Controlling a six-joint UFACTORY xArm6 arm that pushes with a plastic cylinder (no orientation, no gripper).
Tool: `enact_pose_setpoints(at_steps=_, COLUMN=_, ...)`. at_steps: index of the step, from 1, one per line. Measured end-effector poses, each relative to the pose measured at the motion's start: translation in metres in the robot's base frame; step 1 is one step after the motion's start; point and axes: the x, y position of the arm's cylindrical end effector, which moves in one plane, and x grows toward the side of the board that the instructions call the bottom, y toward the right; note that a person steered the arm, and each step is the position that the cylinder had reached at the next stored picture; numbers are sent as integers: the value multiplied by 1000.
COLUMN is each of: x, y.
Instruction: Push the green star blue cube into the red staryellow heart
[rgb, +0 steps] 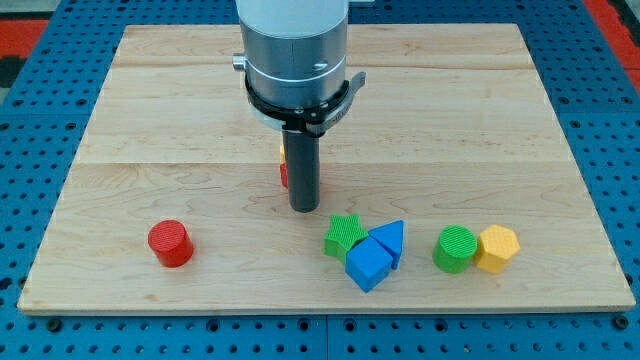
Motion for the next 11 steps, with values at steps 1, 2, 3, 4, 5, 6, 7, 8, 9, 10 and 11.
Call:
enact_pose_setpoints(at_steps=1, x=53, y=-16)
enact_pose_setpoints(at_steps=2, x=95, y=-12)
enact_pose_setpoints(at_steps=3, x=113, y=44)
enact_pose_setpoints(at_steps=4, x=118, y=89)
enact_pose_setpoints(at_steps=5, x=90, y=66)
enact_pose_setpoints(at_steps=6, x=55, y=45)
enact_pose_setpoints(at_steps=7, x=45, y=45)
enact_pose_setpoints(at_steps=8, x=43, y=44)
enact_pose_setpoints(at_steps=9, x=14, y=38)
enact_pose_setpoints(at_steps=10, x=2, y=38)
enact_pose_setpoints(at_steps=11, x=-8, y=38)
